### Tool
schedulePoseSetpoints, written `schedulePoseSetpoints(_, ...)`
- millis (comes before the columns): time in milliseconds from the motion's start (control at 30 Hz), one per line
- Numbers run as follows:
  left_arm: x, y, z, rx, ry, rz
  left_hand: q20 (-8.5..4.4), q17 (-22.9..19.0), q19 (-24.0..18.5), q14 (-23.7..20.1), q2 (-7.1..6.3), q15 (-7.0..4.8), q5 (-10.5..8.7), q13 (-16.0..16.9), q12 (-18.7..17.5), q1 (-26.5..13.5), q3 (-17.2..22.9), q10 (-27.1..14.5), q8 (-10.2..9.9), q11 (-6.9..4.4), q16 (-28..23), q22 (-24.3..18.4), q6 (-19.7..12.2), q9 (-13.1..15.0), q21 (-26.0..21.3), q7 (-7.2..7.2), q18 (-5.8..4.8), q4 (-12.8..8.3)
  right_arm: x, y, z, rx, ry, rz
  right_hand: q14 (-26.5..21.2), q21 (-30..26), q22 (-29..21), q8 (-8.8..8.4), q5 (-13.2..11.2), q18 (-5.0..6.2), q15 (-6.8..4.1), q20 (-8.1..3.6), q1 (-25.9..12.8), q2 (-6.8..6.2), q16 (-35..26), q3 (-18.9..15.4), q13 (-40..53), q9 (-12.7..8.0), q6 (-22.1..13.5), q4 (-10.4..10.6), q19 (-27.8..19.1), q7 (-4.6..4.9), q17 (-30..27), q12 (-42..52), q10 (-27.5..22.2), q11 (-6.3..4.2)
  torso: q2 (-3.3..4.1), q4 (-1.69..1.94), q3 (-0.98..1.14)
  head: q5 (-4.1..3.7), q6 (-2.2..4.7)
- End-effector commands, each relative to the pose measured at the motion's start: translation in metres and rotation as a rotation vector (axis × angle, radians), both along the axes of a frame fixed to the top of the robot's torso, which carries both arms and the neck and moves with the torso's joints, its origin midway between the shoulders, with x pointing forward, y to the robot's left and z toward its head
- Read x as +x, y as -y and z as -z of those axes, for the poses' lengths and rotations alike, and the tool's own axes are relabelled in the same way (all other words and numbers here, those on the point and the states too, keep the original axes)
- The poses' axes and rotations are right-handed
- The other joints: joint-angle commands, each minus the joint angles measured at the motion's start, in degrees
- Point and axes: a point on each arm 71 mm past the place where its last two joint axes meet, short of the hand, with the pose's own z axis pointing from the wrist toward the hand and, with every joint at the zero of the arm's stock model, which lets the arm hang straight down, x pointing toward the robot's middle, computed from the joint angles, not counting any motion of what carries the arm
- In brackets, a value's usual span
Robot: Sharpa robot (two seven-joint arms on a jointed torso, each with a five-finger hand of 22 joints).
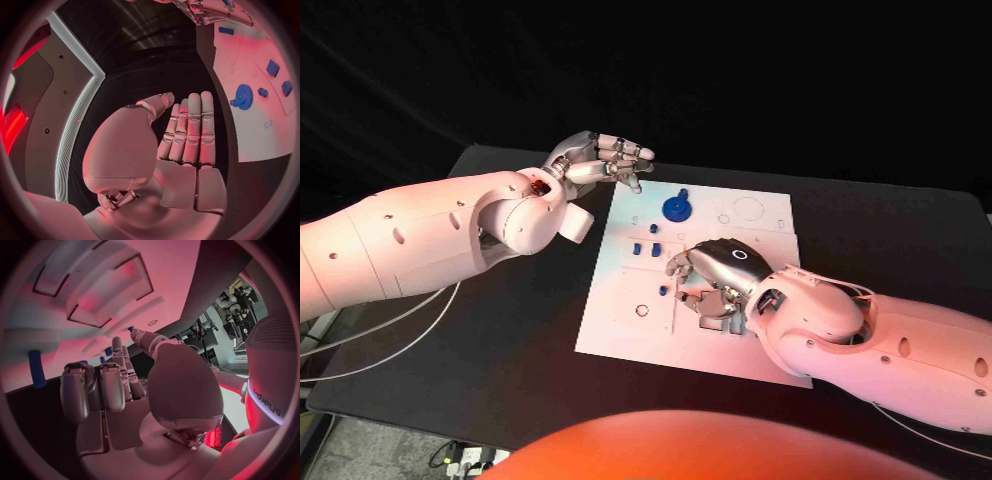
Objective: Assemble the parts on the task board
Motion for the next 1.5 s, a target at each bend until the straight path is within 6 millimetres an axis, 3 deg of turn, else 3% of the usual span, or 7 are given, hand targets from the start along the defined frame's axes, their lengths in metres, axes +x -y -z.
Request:
schedulePoseSetpoints(33,-0.001,0.001,-0.001,-0.011,-0.002,0.019,-0.07,-0.07,-0.46,-0.31,0.37,0.12,0.19,-0.06,-0.22,0.31,0.04,-0.24,-0.22,0.23,-0.21,0.09,-0.15,-0.07,0.24,0.19,0.16,-0.40,0.000,0.012,-0.014,0.040,0.045,0.030,2.64,-0.10,11.99,0.35,0.27,-0.42,-0.06,0.35,0.00,-0.15,-0.27,-0.29,0.08,0.10,0.50,0.06,3.02,-0.07,1.00,0.46,0.20,-0.40,-0.01,-0.03,-0.03,-0.21,0.01)
schedulePoseSetpoints(267,-0.001,0.000,-0.001,-0.011,-0.002,0.019,-0.07,-0.07,-0.46,-0.31,0.37,0.12,0.19,-0.06,-0.22,0.31,0.04,-0.24,-0.22,0.23,-0.21,0.09,-0.15,-0.07,0.24,0.19,0.16,-0.40,0.022,0.056,-0.040,-0.024,0.020,0.104,2.60,-0.81,11.71,0.42,0.50,-0.29,-0.13,0.19,-1.21,-1.02,-0.41,-2.69,0.09,0.10,1.10,1.11,2.81,-0.19,0.68,0.49,-0.19,-0.53,-0.08,-0.27,-0.06,-1.78,0.98)
schedulePoseSetpoints(333,-0.001,0.000,-0.001,-0.011,-0.001,0.020,-0.07,-0.07,-0.46,-0.31,0.37,0.12,0.19,-0.06,-0.22,0.31,0.04,-0.24,-0.22,0.23,-0.21,0.09,-0.15,-0.07,0.24,0.19,0.16,-0.40,0.029,0.067,-0.043,-0.059,0.006,0.121,2.84,-1.55,11.42,-0.46,4.16,-0.14,-0.61,-0.42,-2.35,-0.60,0.13,-12.36,0.29,-0.26,-0.11,2.74,2.66,-1.27,1.25,0.52,-1.57,-1.27,-0.19,-0.45,-0.08,-2.17,1.29)
schedulePoseSetpoints(400,-0.001,0.001,-0.001,-0.012,-0.001,0.022,-0.07,-0.07,-0.46,-0.31,0.37,0.12,0.19,-0.06,-0.22,0.31,0.04,-0.24,-0.22,0.23,-0.21,0.09,-0.15,-0.07,0.24,0.19,0.16,-0.40,0.035,0.078,-0.046,-0.089,0.006,0.136,2.74,-2.09,11.22,-0.70,4.52,-0.07,-0.72,-0.40,0.74,2.03,-0.02,-20.59,0.70,-0.48,-0.06,4.64,2.64,-1.07,0.86,1.40,-2.41,-1.13,-0.24,-0.48,-0.08,-2.39,1.55)
schedulePoseSetpoints(533,-0.001,0.000,-0.001,-0.011,0.001,0.020,-0.07,-0.07,-0.46,-0.31,0.37,0.12,0.19,-0.06,-0.22,0.31,0.04,-0.24,-0.22,0.23,-0.21,0.09,-0.15,-0.07,0.24,0.19,0.16,-0.40,0.040,0.085,-0.048,-0.139,0.031,0.130,2.80,-3.57,10.65,-0.95,3.29,0.21,-0.65,-0.36,4.76,3.27,0.18,-26.75,0.94,-0.79,0.15,7.34,2.32,-1.07,0.96,2.33,-3.61,-1.05,-0.25,-0.57,-0.01,-2.43,1.76)
schedulePoseSetpoints(1100,-0.001,0.000,0.000,-0.006,0.005,0.022,-0.03,-0.08,-0.53,-0.31,0.42,0.13,0.19,-0.06,-0.21,0.29,-0.02,-0.25,-0.24,0.23,-0.23,0.14,-0.15,-0.08,0.28,0.19,0.18,-0.45,0.042,0.078,-0.034,-0.235,0.045,0.079,2.57,-4.13,10.46,-1.29,1.74,0.24,0.19,0.17,10.33,4.53,-0.44,-29.48,-0.52,-1.31,0.99,10.70,2.49,0.75,-0.41,1.86,-2.87,0.14,-0.17,-0.46,-0.08,-2.49,1.45)
schedulePoseSetpoints(1500,-0.001,-0.001,0.000,-0.004,0.004,0.021,-0.03,-0.08,-0.53,-0.31,0.42,0.13,0.19,-0.06,-0.21,0.29,-0.02,-0.25,-0.24,0.23,-0.23,0.14,-0.15,-0.08,0.28,0.19,0.18,-0.45,0.048,0.077,-0.030,-0.239,0.054,0.097,2.48,-4.46,10.35,-1.42,1.63,0.32,0.24,0.36,11.40,5.46,-0.55,-28.77,-1.66,-1.67,2.26,10.68,2.44,0.71,-0.75,1.06,-1.49,0.11,-0.19,-0.49,-0.09,-2.45,1.24)
